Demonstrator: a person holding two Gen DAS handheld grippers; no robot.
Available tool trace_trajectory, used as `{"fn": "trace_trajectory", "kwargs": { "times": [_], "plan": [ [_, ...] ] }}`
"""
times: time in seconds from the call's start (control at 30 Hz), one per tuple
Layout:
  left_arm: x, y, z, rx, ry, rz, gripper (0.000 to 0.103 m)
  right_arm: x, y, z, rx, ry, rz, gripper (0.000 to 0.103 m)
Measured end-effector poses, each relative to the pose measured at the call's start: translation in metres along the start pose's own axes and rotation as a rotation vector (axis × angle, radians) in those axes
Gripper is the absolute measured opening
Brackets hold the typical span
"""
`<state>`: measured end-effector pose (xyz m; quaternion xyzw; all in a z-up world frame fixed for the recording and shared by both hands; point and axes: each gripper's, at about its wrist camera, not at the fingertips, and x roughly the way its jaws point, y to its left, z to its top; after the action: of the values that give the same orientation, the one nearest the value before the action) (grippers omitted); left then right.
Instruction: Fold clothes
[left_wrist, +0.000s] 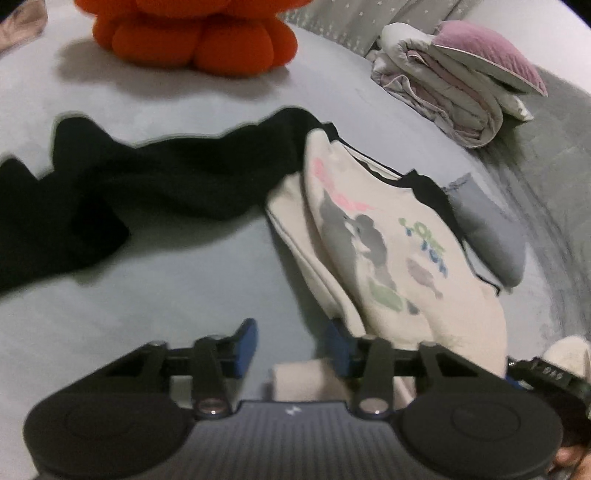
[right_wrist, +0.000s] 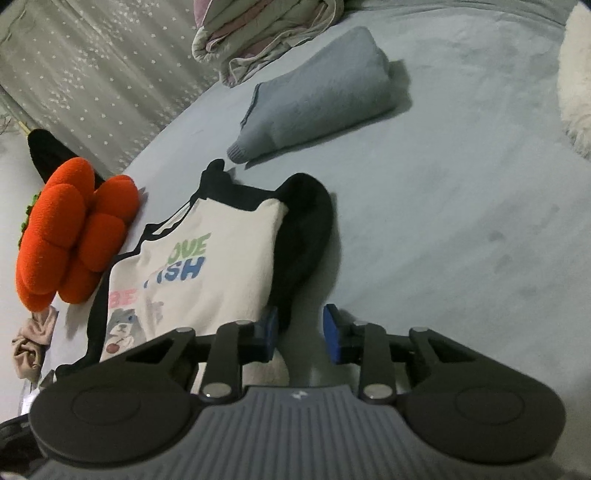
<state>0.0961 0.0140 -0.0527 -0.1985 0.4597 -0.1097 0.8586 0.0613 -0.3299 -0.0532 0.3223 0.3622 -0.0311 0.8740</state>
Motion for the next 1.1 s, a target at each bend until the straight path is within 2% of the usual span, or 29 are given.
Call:
{"fn": "trace_trajectory", "kwargs": {
  "times": [0.07, 0.1, 0.13, 0.17, 0.2, 0.43, 0.57, 0.67, 0.73, 0.83, 1.0, 1.1],
  "plan": [
    [0.004, -0.002, -0.001, -0.013, -0.007, -0.003, 0.026, 0.001, 0.000, -0.001, 0.004, 0.000, 0.014, 0.030],
    [0.004, -0.004, -0.001, -0.010, -0.012, 0.003, 0.020, 0.002, 0.000, -0.002, 0.006, 0.000, 0.021, 0.023],
    [0.005, -0.005, 0.000, -0.007, -0.017, 0.009, 0.014, 0.003, -0.001, -0.002, 0.020, 0.000, 0.040, 0.012],
    [0.005, -0.006, 0.000, -0.006, -0.024, 0.014, 0.003, 0.004, -0.003, -0.003, 0.034, 0.001, 0.059, 0.005],
    [0.003, -0.006, 0.000, -0.011, -0.038, 0.016, 0.003, 0.005, -0.004, -0.004, 0.048, 0.000, 0.077, 0.004],
    [-0.037, -0.008, 0.007, -0.015, -0.213, 0.051, 0.002, -0.009, -0.001, 0.002, 0.025, -0.079, 0.049, 0.002],
    [-0.063, -0.003, 0.011, 0.019, -0.337, 0.137, 0.002, -0.019, 0.000, 0.009, -0.001, -0.122, 0.032, 0.002],
    [-0.071, 0.005, 0.016, 0.026, -0.356, 0.201, 0.002, -0.023, 0.000, 0.013, -0.012, -0.142, 0.024, 0.003],
    [-0.076, 0.010, 0.019, 0.031, -0.368, 0.244, 0.001, -0.020, -0.002, 0.014, -0.007, -0.136, 0.019, 0.011],
    [-0.077, 0.017, 0.019, 0.044, -0.319, 0.254, 0.002, -0.017, -0.006, 0.015, 0.007, -0.124, 0.008, 0.013],
    [-0.065, 0.022, 0.012, 0.104, -0.139, 0.146, 0.002, -0.007, -0.009, 0.016, 0.015, -0.093, -0.004, 0.016],
    [-0.059, 0.021, 0.001, 0.172, -0.047, 0.082, 0.002, -0.003, -0.009, 0.014, 0.026, -0.084, 0.001, 0.034]
  ]
}}
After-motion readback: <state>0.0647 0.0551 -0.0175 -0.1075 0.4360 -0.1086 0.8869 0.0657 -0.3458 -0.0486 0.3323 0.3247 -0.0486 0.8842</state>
